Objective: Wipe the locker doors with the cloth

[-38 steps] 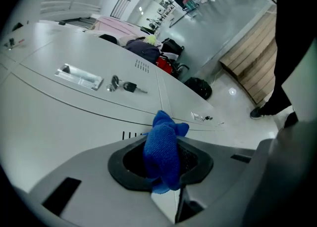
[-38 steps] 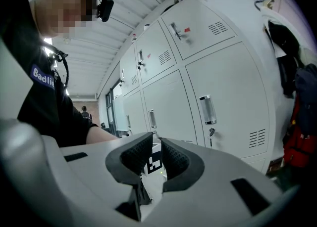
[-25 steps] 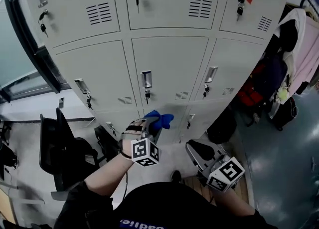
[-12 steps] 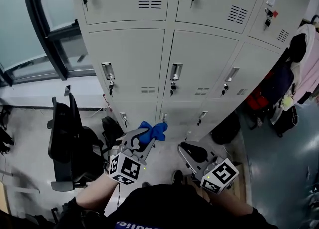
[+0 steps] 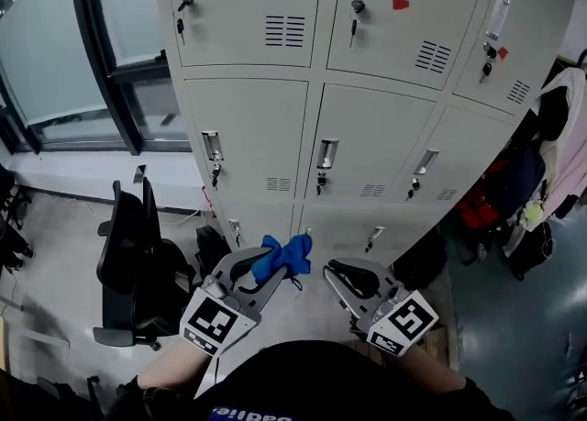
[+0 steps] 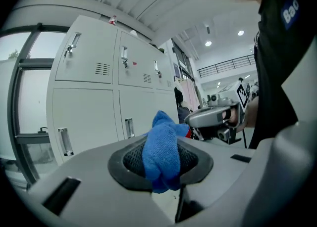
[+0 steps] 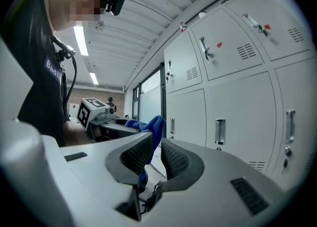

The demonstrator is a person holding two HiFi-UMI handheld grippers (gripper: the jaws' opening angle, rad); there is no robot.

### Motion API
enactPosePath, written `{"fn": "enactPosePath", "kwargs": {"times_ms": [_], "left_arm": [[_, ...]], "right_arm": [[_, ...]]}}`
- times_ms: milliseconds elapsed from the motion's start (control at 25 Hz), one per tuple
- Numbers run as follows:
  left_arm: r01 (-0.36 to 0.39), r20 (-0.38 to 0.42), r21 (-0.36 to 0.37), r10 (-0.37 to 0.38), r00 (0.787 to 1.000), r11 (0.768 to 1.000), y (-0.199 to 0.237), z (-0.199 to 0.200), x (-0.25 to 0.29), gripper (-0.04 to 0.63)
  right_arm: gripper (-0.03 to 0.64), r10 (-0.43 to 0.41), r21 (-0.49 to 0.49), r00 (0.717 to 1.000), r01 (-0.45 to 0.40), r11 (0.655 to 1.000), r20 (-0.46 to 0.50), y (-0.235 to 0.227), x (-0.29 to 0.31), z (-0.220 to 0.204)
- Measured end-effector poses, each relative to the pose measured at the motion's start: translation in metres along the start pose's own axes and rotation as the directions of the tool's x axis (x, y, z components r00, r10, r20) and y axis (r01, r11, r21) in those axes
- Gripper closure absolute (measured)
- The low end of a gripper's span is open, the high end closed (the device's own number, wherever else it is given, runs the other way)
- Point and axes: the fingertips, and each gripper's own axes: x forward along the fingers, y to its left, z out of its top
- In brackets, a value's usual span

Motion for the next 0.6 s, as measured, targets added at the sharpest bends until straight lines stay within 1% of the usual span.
{"fn": "enactPosePath", "kwargs": {"times_ms": [160,200,280,360,480,600], "left_arm": [[-0.009,0.072,-0.05,0.012,0.997,0.999,-0.001,0.023,0.01,0.492],[-0.005,0.086,-0.07,0.011,0.996,0.998,-0.004,0.025,0.012,0.492],[0.003,0.104,-0.136,0.011,0.995,0.991,-0.009,0.027,0.014,0.492],[0.006,0.099,-0.178,0.011,0.995,0.984,-0.013,0.02,0.017,0.492],[0.001,0.084,-0.194,0.016,0.996,0.981,-0.02,0.011,0.019,0.492],[0.01,0.087,-0.205,0.008,0.996,0.979,-0.028,0.013,0.022,0.492]], "right_arm": [[0.569,0.027,-0.022,0.998,-0.025,0.999,0.059,-0.012,-0.009,0.01],[0.569,0.031,-0.026,0.997,-0.03,0.999,0.068,-0.014,-0.012,0.009],[0.569,0.04,-0.034,0.996,-0.037,0.999,0.074,-0.016,-0.017,0.007],[0.569,0.055,-0.043,0.996,-0.052,0.998,0.076,-0.015,-0.023,0.004],[0.569,0.073,-0.03,0.994,-0.07,0.997,0.079,-0.015,-0.032,-0.003],[0.569,0.078,-0.024,0.994,-0.076,0.997,0.078,-0.015,-0.038,-0.004]]}}
